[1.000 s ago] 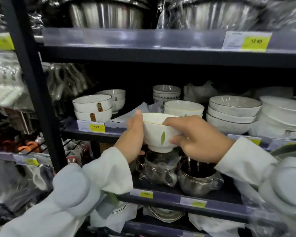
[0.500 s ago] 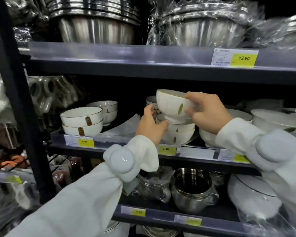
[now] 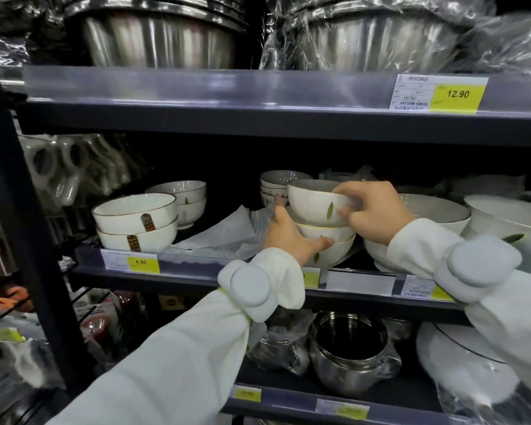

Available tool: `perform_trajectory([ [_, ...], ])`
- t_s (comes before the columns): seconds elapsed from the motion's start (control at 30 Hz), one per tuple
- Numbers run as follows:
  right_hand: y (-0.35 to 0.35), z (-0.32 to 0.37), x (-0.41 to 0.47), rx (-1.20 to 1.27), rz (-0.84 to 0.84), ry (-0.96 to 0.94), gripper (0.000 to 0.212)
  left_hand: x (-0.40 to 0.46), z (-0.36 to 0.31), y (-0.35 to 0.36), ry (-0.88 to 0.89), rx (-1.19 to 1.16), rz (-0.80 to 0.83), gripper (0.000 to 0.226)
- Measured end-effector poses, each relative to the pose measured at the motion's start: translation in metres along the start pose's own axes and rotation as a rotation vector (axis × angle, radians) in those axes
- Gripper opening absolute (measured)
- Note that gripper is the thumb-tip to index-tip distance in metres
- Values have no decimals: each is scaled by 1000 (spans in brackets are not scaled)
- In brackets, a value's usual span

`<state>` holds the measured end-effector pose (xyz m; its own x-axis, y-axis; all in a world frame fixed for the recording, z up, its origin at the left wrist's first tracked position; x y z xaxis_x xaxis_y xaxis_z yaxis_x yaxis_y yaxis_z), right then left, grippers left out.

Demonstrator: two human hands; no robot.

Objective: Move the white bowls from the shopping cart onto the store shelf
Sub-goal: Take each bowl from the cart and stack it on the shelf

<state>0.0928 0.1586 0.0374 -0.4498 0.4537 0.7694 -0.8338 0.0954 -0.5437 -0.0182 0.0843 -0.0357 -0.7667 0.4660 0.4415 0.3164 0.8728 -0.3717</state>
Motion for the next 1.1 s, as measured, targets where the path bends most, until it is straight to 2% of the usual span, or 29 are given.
perform_trajectory([
  [0.43,22,-16,-10,23,53,13,24,1,4,-1,17,-27,-83,122],
  [0.73,25,-15,-12,115,69,31,26,1,4,-1,25,-19,-105,119],
  [1.1,26,-15,-11,101,123,23,29,0,3,-1,30,-12,-114,122],
])
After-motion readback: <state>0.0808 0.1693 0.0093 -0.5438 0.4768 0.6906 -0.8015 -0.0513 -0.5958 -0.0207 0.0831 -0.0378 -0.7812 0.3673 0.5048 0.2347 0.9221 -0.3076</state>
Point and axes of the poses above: each hand's wrist, its own x-axis towards the middle knuckle, its own y-axis out of the palm, z = x × y, the point moved 6 cm from there along x, towards the middle knuckle, and after that the axes turned 15 degrees about -z, right-handed, at the moved point
